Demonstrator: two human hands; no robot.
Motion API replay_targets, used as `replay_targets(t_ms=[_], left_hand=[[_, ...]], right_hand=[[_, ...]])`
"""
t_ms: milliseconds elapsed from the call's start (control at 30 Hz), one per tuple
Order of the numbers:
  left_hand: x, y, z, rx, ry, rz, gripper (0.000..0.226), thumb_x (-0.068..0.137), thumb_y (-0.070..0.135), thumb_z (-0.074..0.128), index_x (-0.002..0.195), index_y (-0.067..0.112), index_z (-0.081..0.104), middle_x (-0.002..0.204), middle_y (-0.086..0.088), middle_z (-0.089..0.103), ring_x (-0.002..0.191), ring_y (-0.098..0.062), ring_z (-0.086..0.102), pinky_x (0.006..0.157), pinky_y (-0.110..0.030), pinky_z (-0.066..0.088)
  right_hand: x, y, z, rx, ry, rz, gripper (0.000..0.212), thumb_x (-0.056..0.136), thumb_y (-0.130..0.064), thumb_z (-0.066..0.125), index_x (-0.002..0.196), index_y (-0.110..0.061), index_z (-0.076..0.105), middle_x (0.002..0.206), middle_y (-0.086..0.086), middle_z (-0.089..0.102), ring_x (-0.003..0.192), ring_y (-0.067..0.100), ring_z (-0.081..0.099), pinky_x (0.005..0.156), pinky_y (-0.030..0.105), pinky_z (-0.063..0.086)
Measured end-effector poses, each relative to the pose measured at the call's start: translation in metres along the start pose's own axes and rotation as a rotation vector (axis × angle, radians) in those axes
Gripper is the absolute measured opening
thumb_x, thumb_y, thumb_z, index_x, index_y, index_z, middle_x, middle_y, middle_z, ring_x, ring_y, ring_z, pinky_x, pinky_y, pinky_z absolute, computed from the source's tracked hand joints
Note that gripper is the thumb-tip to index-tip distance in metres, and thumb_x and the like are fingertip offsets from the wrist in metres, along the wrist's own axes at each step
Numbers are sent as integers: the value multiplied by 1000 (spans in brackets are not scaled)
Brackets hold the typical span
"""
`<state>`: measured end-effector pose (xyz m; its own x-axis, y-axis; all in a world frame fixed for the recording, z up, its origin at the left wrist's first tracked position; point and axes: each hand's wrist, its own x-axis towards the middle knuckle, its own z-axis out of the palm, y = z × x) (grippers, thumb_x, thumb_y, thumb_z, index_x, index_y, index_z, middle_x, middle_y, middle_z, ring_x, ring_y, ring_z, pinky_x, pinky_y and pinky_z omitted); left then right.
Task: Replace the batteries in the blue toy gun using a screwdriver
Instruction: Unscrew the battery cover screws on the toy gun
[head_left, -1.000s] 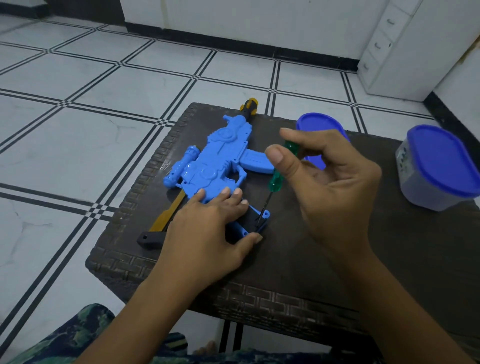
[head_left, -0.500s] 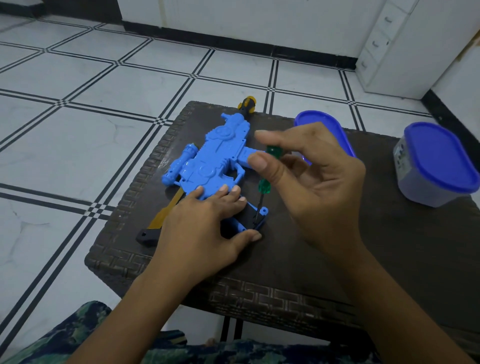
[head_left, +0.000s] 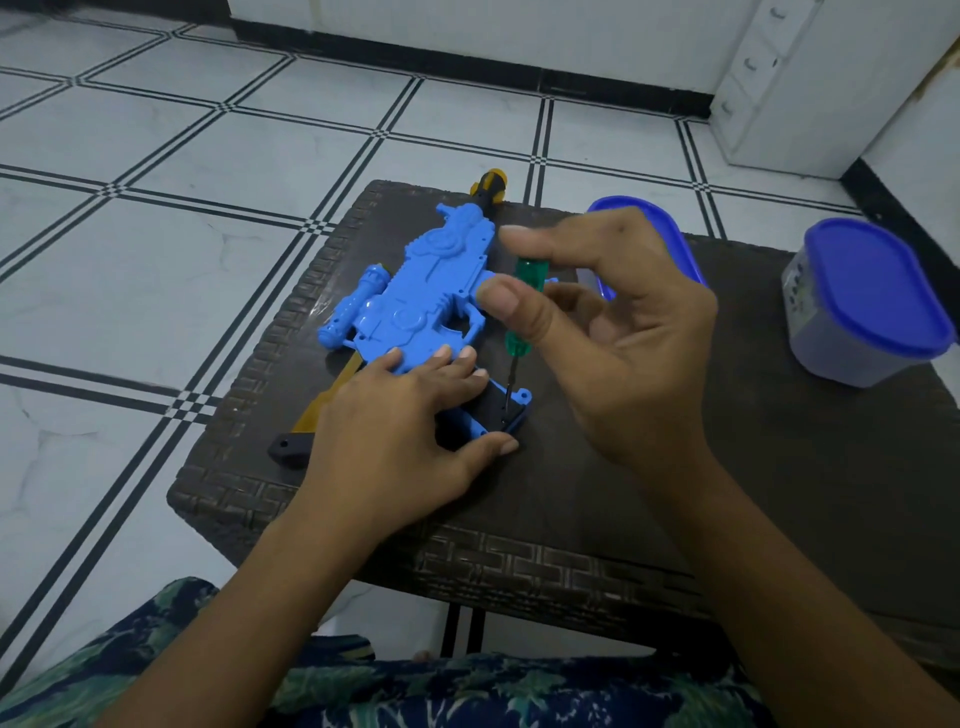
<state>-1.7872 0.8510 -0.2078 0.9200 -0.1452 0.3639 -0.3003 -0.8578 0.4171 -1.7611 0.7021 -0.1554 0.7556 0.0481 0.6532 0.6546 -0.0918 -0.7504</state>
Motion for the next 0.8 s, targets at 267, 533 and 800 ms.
replay_targets(t_ms=[267, 533, 800], left_hand=[[2, -3, 2, -32, -61, -23, 61, 68, 70, 57, 115, 32, 67, 128, 18, 57, 124, 0, 47, 107, -36, 37], [1, -3, 2, -15, -50, -21, 59, 67, 67, 59, 115, 32, 67, 128, 18, 57, 124, 1, 48, 105, -31, 34], [1, -1, 1, 4, -41, -34, 59, 66, 67, 59, 114, 34, 68, 127, 18, 58, 123, -1, 49, 103, -28, 31]], right_hand=[[2, 5, -4, -10, 3, 31, 25, 90, 5, 62, 115, 3, 65, 97, 15, 70, 93, 21, 70, 82, 29, 56], [2, 0, -2, 52, 32, 72, 20, 82, -2, 74, 100, -8, 68, 93, 16, 66, 88, 27, 66, 72, 33, 56], [5, 3, -9, 140, -12, 160, 20, 93, 4, 57, 110, 0, 66, 95, 17, 71, 94, 23, 71, 86, 32, 56]])
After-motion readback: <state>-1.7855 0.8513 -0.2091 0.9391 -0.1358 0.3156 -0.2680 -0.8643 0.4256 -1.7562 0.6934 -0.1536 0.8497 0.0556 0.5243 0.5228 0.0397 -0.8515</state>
